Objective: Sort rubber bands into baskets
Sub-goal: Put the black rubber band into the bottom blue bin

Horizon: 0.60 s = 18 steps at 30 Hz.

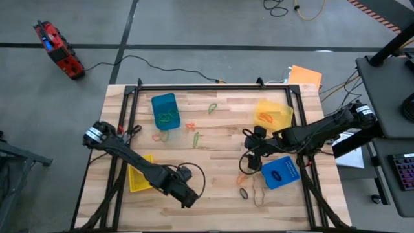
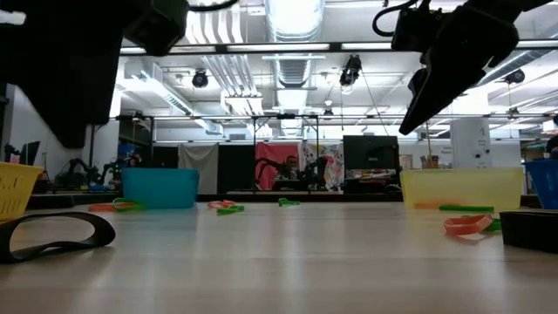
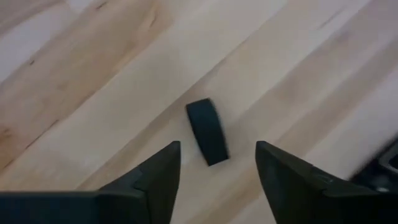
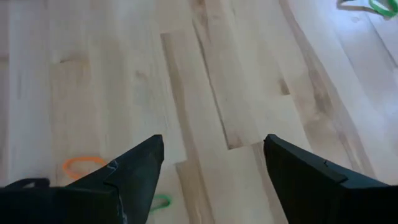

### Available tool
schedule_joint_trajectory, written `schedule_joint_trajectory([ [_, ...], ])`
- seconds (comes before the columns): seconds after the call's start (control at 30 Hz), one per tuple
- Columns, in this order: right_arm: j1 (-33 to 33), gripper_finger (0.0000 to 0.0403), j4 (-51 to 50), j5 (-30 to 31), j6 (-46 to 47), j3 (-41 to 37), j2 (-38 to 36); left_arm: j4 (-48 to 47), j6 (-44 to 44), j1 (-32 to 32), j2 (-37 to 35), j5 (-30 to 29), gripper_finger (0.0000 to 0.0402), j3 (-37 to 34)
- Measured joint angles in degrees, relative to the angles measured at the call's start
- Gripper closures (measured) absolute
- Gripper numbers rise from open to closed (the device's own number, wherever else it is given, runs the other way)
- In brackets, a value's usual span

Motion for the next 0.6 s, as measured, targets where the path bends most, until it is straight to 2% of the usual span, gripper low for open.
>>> schedule_joint_trajectory([
  [0.23, 1.2, 0.0114, 0.0, -0.3, -1.3, 0.0, 0.0, -1.8, -0.1, -0.4, 6.3, 0.1, 0.0170, 4.1],
  [0.4, 1.2, 0.0108, 0.0, -0.3, -1.9, 0.0, 0.0, -1.7, -0.1, -0.6, 8.6, 0.0, 0.0173, 4.0],
  [0.6, 1.2, 0.0106, 0.0, -0.3, -2.3, 0.0, 0.0, -1.7, -0.2, -0.8, 10.3, 0.0, 0.0198, 3.6],
])
